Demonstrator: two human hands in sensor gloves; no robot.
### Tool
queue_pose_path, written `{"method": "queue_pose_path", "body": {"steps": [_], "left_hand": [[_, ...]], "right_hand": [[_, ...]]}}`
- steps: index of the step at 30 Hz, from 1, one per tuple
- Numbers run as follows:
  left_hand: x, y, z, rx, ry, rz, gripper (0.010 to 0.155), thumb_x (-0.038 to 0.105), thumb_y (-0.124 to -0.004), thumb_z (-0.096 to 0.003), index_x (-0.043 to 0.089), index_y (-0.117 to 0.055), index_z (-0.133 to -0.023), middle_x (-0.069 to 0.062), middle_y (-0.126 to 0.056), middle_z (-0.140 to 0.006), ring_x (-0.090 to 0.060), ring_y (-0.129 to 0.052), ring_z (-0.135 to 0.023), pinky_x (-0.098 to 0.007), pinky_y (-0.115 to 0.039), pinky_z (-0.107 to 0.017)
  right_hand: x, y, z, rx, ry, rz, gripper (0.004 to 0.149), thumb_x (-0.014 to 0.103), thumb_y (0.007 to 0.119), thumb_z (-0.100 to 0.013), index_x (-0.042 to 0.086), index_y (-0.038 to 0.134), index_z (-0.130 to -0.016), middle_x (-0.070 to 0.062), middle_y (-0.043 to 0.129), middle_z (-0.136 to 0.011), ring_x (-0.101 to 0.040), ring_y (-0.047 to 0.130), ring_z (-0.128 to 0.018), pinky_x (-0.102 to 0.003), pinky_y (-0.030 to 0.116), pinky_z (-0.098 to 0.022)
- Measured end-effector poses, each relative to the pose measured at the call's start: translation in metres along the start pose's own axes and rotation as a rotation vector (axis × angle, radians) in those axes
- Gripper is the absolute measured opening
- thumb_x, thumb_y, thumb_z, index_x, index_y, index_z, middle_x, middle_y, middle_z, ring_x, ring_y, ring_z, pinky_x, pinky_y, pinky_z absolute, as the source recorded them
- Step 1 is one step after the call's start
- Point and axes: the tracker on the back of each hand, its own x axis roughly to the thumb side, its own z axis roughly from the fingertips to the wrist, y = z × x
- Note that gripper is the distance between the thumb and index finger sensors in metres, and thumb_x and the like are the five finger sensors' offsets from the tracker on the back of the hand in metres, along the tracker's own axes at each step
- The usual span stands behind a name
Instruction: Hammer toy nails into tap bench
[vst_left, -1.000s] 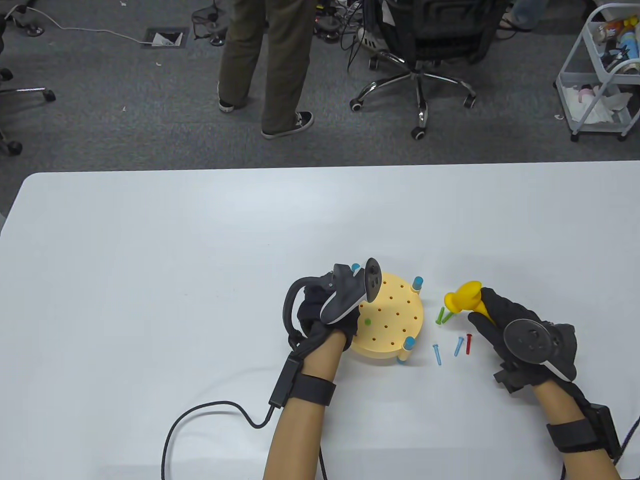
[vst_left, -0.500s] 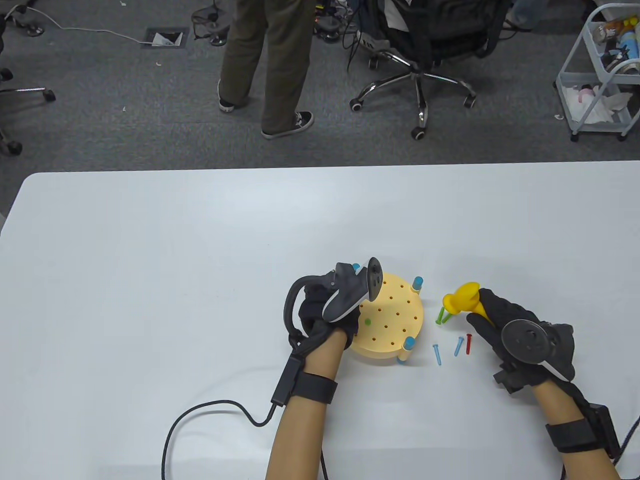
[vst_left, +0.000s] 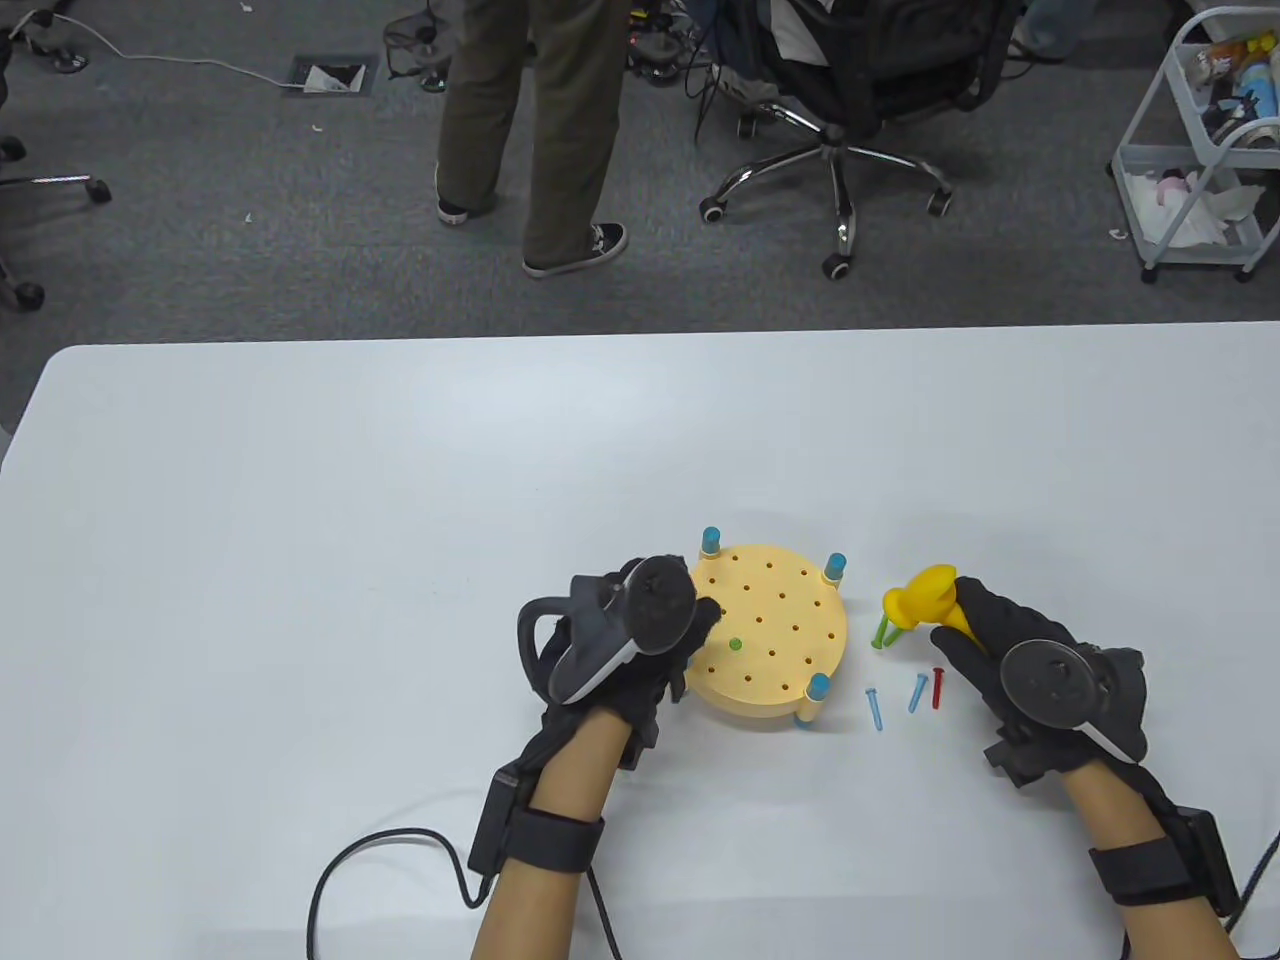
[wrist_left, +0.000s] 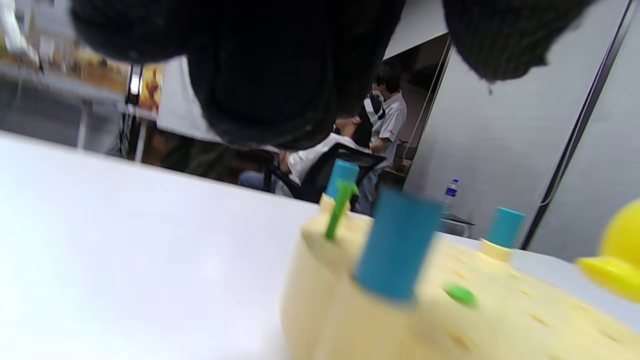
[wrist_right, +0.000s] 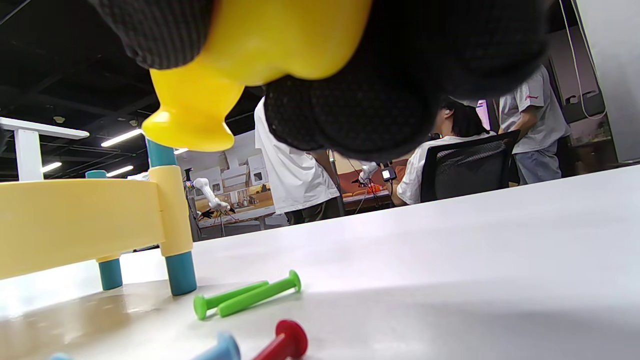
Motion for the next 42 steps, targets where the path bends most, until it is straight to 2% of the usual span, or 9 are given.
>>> {"method": "queue_pose_path", "body": {"steps": [10,19,24,26,30,31,33,36,42], "left_hand": [[-0.015,-0.045,0.026,0.183,-0.048,0.034,0.064,0.050,-0.086,-0.0332,0.020,-0.075,-0.089,-0.012,-0.092,-0.072,-0.019,-0.094,-0.041,-0.038,-0.081,-0.033],[-0.021,-0.059,0.023,0.159,-0.057,0.073,0.056,0.045,-0.087,-0.0334,0.022,-0.079,-0.084,-0.009,-0.095,-0.065,-0.018,-0.095,-0.036,-0.038,-0.082,-0.031],[-0.022,-0.060,0.025,0.178,-0.061,0.077,0.056,0.045,-0.087,-0.0336,0.021,-0.080,-0.084,-0.010,-0.096,-0.064,-0.019,-0.096,-0.035,-0.038,-0.082,-0.029],[-0.021,-0.060,0.025,0.183,-0.060,0.074,0.056,0.044,-0.087,-0.0336,0.021,-0.080,-0.084,-0.010,-0.096,-0.064,-0.019,-0.096,-0.034,-0.038,-0.082,-0.029],[-0.022,-0.061,0.024,0.183,-0.061,0.072,0.056,0.044,-0.087,-0.0332,0.021,-0.081,-0.083,-0.010,-0.097,-0.063,-0.019,-0.096,-0.034,-0.038,-0.082,-0.028],[-0.021,-0.061,0.024,0.182,-0.061,0.070,0.056,0.044,-0.087,-0.0331,0.021,-0.081,-0.083,-0.010,-0.097,-0.063,-0.019,-0.097,-0.034,-0.038,-0.082,-0.028],[-0.021,-0.061,0.024,0.183,-0.059,0.068,0.056,0.044,-0.088,-0.0330,0.021,-0.081,-0.083,-0.010,-0.097,-0.063,-0.019,-0.097,-0.034,-0.038,-0.082,-0.028],[-0.022,-0.061,0.024,0.187,-0.053,0.070,0.056,0.044,-0.088,-0.0326,0.021,-0.081,-0.083,-0.010,-0.098,-0.063,-0.019,-0.097,-0.034,-0.038,-0.082,-0.028],[-0.023,-0.062,0.024,0.175,-0.060,0.064,0.056,0.044,-0.086,-0.0340,0.021,-0.079,-0.085,-0.010,-0.096,-0.066,-0.019,-0.097,-0.036,-0.038,-0.082,-0.029]], "right_hand": [[0.055,-0.027,-0.010,0.000,-0.146,-0.030,0.064,0.050,0.063,-0.045,0.016,0.062,-0.100,-0.005,0.090,-0.075,-0.024,0.097,-0.050,-0.038,0.082,-0.041],[0.168,-0.023,-0.060,0.299,-0.265,0.130,0.064,0.050,0.066,-0.045,0.017,0.065,-0.100,-0.006,0.091,-0.074,-0.024,0.097,-0.049,-0.038,0.082,-0.041],[0.204,-0.004,-0.074,0.076,-0.256,0.230,0.065,0.049,0.066,-0.044,0.015,0.066,-0.099,-0.006,0.093,-0.070,-0.023,0.098,-0.043,-0.036,0.083,-0.036],[0.210,0.021,-0.076,0.358,-0.296,0.429,0.065,0.048,0.067,-0.044,0.013,0.067,-0.099,-0.006,0.094,-0.068,-0.023,0.098,-0.040,-0.035,0.083,-0.032],[0.217,0.004,-0.073,0.221,-0.281,0.461,0.065,0.050,0.065,-0.045,0.016,0.065,-0.100,-0.004,0.093,-0.068,-0.020,0.098,-0.041,-0.032,0.084,-0.033],[0.216,-0.003,-0.072,0.048,-0.261,0.398,0.065,0.050,0.064,-0.044,0.015,0.066,-0.099,-0.004,0.094,-0.067,-0.020,0.099,-0.039,-0.032,0.085,-0.032],[0.216,0.000,-0.072,0.051,-0.245,0.310,0.065,0.049,0.066,-0.045,0.013,0.067,-0.100,-0.006,0.094,-0.067,-0.022,0.099,-0.038,-0.033,0.084,-0.031],[0.216,0.016,-0.074,0.404,-0.121,0.530,0.067,0.052,0.061,-0.044,0.015,0.061,-0.100,0.000,0.093,-0.069,-0.016,0.101,-0.042,-0.029,0.086,-0.032],[0.194,-0.019,-0.078,0.203,-0.108,0.131,0.066,0.050,0.064,-0.044,0.013,0.067,-0.098,-0.005,0.095,-0.065,-0.021,0.100,-0.038,-0.033,0.085,-0.030]]}}
